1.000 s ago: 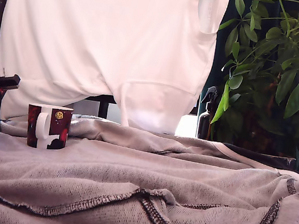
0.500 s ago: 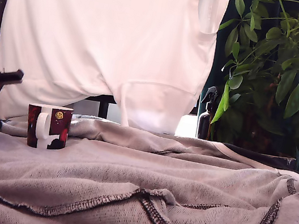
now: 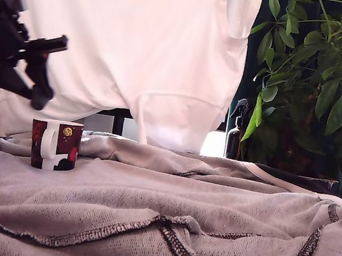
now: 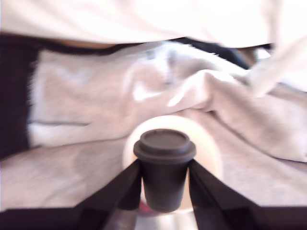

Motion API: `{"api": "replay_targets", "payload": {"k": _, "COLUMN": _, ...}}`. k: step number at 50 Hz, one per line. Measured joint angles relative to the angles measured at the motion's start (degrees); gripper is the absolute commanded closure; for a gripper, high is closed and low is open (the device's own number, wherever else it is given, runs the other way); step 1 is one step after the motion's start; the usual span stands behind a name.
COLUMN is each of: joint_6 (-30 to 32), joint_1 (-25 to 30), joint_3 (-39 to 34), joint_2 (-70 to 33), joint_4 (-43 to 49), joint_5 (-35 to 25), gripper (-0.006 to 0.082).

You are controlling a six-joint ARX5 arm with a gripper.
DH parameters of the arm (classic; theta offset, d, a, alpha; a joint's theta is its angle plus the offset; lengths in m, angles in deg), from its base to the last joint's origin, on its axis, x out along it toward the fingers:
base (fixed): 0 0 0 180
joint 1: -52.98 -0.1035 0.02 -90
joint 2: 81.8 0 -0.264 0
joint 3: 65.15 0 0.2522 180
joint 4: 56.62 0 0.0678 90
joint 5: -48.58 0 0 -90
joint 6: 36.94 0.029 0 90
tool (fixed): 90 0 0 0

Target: Pick the grey coffee capsule and place it inside the red coffee cup

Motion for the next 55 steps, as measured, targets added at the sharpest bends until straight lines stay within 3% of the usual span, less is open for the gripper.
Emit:
{"api": "replay_targets", "payload": {"k": 13, "joint_6": 0.0, "joint_1": 3.5, "joint_3": 0.0, "joint_2": 0.0, "joint_4": -2.9, "joint_5": 3.1, "gripper": 0.0671}}
{"api": "replay_targets", "payload": {"k": 16, "joint_6": 0.0, "joint_1": 3.3, "joint_3": 0.0, "joint_2": 0.0, "joint_4": -3.0, "joint_5": 3.2, "gripper": 0.0539}}
{"api": "replay_targets", "payload": {"k": 22, "joint_6": 0.0, "joint_1": 2.8, "joint_3": 0.0, "joint_2": 0.0, "joint_4": -3.0, "joint_5": 3.3, "gripper": 0.0093}}
{"api": "replay_targets", "payload": {"k": 24, "joint_6": 0.0, "joint_1": 2.8, "joint_3": 0.0, "joint_2": 0.0, "joint_4": -2.9, "joint_5": 3.3, "gripper": 0.0044}}
{"api": "replay_targets", "payload": {"k": 36, "joint_6": 0.0, "joint_1": 2.9, "joint_3": 0.0, "joint_2": 0.0, "joint_4": -1.5, "joint_5": 2.1, "gripper": 0.005}}
{"api": "replay_targets", "payload": {"k": 41, "joint_6": 0.3, "joint_1": 2.9, "joint_3": 0.0, "joint_2": 0.0, "joint_4": -1.4, "joint_5": 1.5, "gripper": 0.0124}}
{"api": "replay_targets", "payload": {"k": 44, "joint_6": 2.0, "joint_1": 2.9, "joint_3": 0.0, "joint_2": 0.0, "joint_4": -1.4, "joint_5": 1.1, "gripper": 0.0253}}
{"api": "replay_targets", "payload": {"k": 51, "joint_6": 7.4, "joint_1": 2.9, "joint_3": 0.0, "joint_2": 0.1, "joint_4": 1.1, "joint_5": 0.3, "gripper": 0.0811}}
{"api": "replay_targets", "payload": {"k": 53, "joint_6": 8.7, "joint_1": 2.8, "joint_3": 0.0, "joint_2": 0.4, "joint_4": 2.3, "joint_5": 0.4, "gripper": 0.0758}}
{"api": "replay_targets", "payload": {"k": 55, "joint_6": 10.3, "joint_1": 2.7, "joint_3": 0.0, "joint_2": 1.0, "joint_4": 3.6, "joint_5": 0.4, "gripper": 0.0761}}
